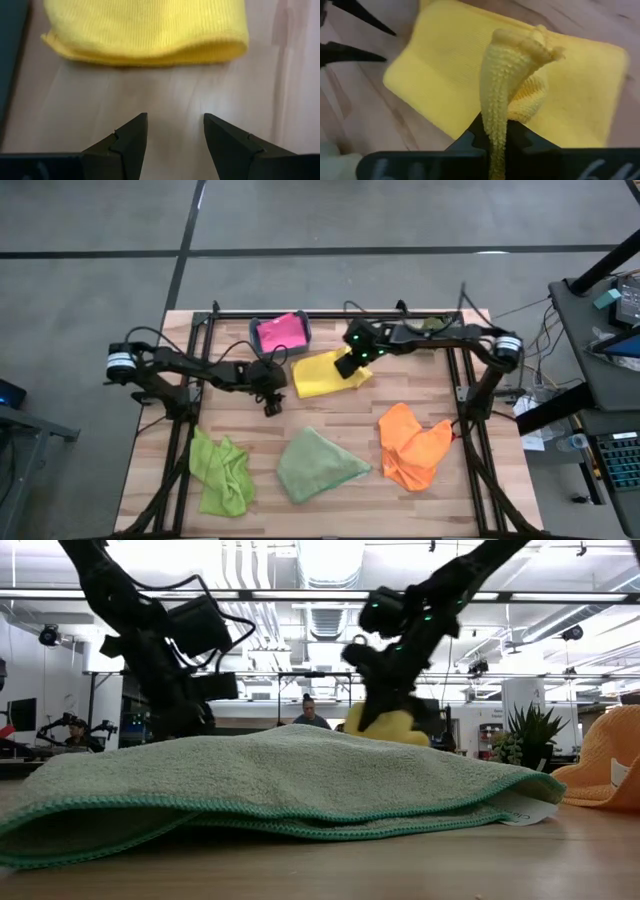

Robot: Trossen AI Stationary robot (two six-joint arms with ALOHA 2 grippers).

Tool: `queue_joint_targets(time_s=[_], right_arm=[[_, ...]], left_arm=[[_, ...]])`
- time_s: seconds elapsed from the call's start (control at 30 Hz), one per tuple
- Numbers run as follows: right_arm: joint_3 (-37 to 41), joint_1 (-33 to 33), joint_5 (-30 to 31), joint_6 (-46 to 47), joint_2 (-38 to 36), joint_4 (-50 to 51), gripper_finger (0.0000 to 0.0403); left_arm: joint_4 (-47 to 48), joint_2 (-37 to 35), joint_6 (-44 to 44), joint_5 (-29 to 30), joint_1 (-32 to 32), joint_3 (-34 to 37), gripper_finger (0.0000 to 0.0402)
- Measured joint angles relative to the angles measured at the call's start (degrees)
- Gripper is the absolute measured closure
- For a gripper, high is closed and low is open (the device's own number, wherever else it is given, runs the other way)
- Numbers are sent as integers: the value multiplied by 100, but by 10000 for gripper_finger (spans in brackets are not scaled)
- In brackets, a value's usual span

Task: Fold microfiber towels
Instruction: Fold the yellow microfiber towel

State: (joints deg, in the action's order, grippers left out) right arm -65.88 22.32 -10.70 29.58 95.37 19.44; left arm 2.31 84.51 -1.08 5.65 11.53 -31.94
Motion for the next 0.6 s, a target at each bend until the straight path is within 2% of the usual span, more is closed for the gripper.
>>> queue_joint_targets(time_s=[0.3,0.6], right_arm=[[-1089,-266,12,54,1022,-101,392],[-1667,-387,35,282,1696,-364,392]], left_arm=[[-950,504,9,26,0,-17,222],[-1024,514,28,24,0,-10,222]])
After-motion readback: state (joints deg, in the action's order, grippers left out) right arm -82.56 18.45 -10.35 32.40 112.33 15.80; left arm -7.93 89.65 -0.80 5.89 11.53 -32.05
